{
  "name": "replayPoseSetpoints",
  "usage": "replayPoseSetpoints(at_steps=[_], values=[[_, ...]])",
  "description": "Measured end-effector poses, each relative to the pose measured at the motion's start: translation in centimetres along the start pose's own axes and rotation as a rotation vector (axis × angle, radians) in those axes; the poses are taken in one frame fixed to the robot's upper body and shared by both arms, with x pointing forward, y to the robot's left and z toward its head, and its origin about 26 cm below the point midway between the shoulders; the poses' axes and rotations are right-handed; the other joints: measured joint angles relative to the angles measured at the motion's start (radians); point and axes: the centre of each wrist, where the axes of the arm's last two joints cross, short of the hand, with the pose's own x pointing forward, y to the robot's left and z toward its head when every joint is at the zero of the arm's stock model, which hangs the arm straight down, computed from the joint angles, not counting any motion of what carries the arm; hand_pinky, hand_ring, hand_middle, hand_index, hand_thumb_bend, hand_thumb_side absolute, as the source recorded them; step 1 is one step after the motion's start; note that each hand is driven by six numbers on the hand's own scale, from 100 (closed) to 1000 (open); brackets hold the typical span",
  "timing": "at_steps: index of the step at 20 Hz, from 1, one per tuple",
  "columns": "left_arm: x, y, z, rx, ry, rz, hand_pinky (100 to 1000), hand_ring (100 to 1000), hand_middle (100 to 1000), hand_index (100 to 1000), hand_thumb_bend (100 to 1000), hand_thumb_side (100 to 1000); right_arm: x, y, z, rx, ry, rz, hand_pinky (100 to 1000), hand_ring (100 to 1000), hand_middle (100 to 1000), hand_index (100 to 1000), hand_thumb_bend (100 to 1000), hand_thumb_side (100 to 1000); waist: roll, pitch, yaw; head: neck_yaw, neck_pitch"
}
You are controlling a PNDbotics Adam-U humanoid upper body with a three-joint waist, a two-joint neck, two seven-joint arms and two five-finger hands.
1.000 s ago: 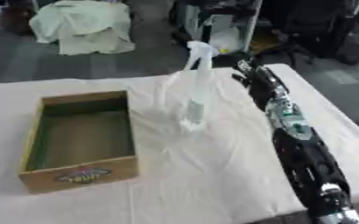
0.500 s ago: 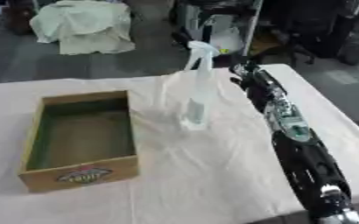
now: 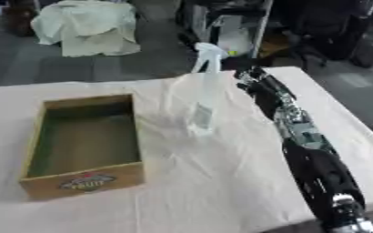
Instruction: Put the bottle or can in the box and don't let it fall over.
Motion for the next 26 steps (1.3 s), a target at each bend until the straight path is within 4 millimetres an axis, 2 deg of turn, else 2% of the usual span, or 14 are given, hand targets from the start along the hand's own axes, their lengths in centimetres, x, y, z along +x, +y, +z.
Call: replayPoseSetpoints(at_steps=[14,26], values=[[0.0,0.0,0.0,-0.007,0.000,-0.001,1000,1000,1000,830,145,784,-0.3,0.6,-0.3,0.058,0.012,0.026,988,1000,1000,1000,100,470,0.000,0.001,0.001,-0.007,-0.008],[0.0,-0.1,0.0,-0.012,0.002,0.000,1000,1000,1000,830,145,786,-0.3,2.2,-1.1,0.095,0.011,0.039,992,1000,1000,1000,100,470,0.001,0.004,0.002,-0.015,-0.013]])
